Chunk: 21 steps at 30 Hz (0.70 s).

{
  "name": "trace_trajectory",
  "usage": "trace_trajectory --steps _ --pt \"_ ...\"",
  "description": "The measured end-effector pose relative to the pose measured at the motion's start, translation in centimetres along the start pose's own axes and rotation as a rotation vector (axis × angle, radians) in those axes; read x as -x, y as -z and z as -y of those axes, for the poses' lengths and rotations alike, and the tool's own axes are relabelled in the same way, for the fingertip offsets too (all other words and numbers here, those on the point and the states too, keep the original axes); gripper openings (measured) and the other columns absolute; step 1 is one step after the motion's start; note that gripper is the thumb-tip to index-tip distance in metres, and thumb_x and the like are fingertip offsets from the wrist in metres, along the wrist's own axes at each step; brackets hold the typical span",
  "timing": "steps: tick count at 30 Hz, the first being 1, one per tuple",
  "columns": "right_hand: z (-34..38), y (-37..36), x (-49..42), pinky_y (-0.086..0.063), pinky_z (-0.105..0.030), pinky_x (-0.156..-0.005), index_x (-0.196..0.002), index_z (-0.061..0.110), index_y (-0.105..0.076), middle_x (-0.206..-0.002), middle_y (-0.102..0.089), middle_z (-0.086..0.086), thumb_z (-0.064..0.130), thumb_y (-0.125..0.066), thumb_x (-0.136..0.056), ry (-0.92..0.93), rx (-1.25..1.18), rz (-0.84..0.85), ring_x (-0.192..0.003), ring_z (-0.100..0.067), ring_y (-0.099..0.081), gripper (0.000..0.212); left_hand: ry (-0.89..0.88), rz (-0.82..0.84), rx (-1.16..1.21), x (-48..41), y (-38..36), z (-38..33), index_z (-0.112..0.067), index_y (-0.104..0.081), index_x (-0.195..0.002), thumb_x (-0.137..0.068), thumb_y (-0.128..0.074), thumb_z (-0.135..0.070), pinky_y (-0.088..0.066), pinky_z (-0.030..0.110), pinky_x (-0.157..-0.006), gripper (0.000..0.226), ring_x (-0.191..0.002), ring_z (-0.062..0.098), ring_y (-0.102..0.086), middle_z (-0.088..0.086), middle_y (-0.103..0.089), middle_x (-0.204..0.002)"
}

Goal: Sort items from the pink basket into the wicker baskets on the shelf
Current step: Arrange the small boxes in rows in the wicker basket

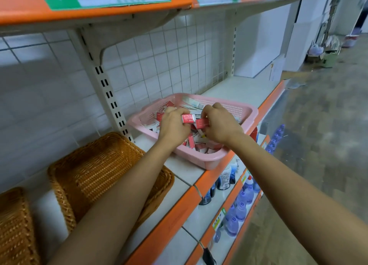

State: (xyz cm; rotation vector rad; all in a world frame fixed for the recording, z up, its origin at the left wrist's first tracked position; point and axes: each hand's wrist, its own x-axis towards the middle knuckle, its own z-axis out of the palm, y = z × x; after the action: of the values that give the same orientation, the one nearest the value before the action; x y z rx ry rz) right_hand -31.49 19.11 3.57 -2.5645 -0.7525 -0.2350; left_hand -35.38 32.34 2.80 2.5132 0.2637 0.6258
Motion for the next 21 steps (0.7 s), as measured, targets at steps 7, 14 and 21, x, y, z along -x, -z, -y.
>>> trace_trajectory --steps 7,14,21 --pt "1.8 0.6 3.4 -0.034 -0.031 -0.076 -0.105 0.011 -0.06 -0.108 -0.058 -0.013 0.009 -0.064 -0.08 0.01 -0.192 -0.162 -0.099 -0.03 -0.054 0.026 0.097 -0.051 0.237 3.4 2.3 -0.5 -0.023 -0.066 -0.104 -0.073 -0.072 -0.002 -0.052 0.039 -0.088 0.037 -0.098 0.024 -0.064 0.002 -0.067 -0.108" --pt "5.0 1.3 9.3 -0.03 -0.022 -0.069 -0.096 0.008 -0.064 -0.103 -0.064 -0.01 0.01 -0.069 -0.078 0.051 -0.359 -0.222 -0.098 -0.027 -0.057 0.019 0.148 -0.117 0.287 9.6 6.1 -0.1 -0.03 -0.067 -0.098 -0.071 -0.073 -0.002 -0.05 0.03 -0.092 0.039 -0.096 0.014 -0.066 -0.004 -0.071 -0.104" --pt "10.0 0.8 14.7 -0.032 -0.017 -0.073 -0.105 0.011 -0.066 -0.107 -0.066 -0.006 0.007 -0.067 -0.08 0.076 -0.449 -0.106 -0.101 -0.022 -0.058 0.025 0.173 -0.132 0.264 16.6 10.5 1.1 -0.031 -0.055 -0.076 -0.074 -0.067 -0.001 -0.041 0.022 -0.065 0.032 -0.071 0.008 -0.055 -0.013 -0.06 -0.079"
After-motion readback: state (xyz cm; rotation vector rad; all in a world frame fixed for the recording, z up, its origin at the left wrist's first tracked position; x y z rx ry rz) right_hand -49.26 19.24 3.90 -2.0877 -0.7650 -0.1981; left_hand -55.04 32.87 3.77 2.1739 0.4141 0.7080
